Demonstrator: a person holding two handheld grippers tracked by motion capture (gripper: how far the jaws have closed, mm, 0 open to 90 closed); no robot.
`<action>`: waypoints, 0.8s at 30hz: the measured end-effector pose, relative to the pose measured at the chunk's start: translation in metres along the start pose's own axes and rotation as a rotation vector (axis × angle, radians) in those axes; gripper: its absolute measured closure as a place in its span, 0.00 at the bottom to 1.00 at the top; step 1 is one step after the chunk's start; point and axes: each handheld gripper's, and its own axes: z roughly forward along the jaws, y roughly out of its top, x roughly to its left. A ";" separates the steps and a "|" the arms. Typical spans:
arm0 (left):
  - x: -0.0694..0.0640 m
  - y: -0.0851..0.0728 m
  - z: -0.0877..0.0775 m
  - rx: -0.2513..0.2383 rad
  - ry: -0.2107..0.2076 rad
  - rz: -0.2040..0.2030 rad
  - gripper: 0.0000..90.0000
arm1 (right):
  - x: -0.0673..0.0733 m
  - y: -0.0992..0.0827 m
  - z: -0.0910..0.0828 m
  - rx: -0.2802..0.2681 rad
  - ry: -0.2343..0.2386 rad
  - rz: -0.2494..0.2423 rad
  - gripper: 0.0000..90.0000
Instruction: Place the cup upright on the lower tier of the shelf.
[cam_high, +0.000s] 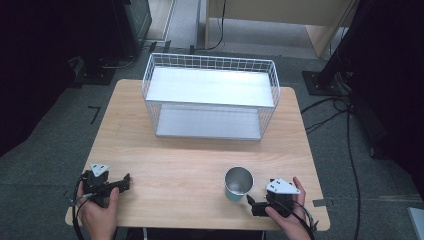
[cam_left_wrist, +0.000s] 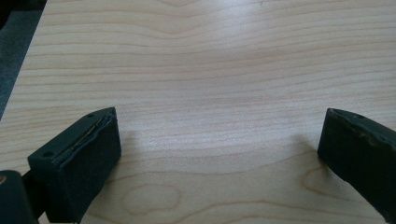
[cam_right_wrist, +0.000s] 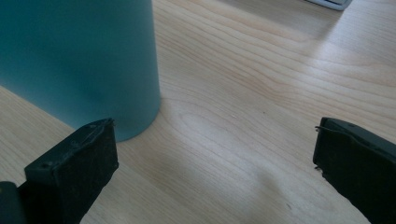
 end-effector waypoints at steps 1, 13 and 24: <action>0.000 0.000 0.000 0.000 0.000 0.000 0.00 | 0.001 0.000 0.000 -0.001 0.001 0.003 0.00; 0.000 0.000 0.000 0.000 0.000 0.000 0.00 | 0.008 0.003 0.000 -0.037 0.052 0.002 0.00; 0.000 0.000 0.000 0.000 0.000 0.000 0.00 | 0.017 0.006 0.001 -0.063 0.067 -0.007 0.00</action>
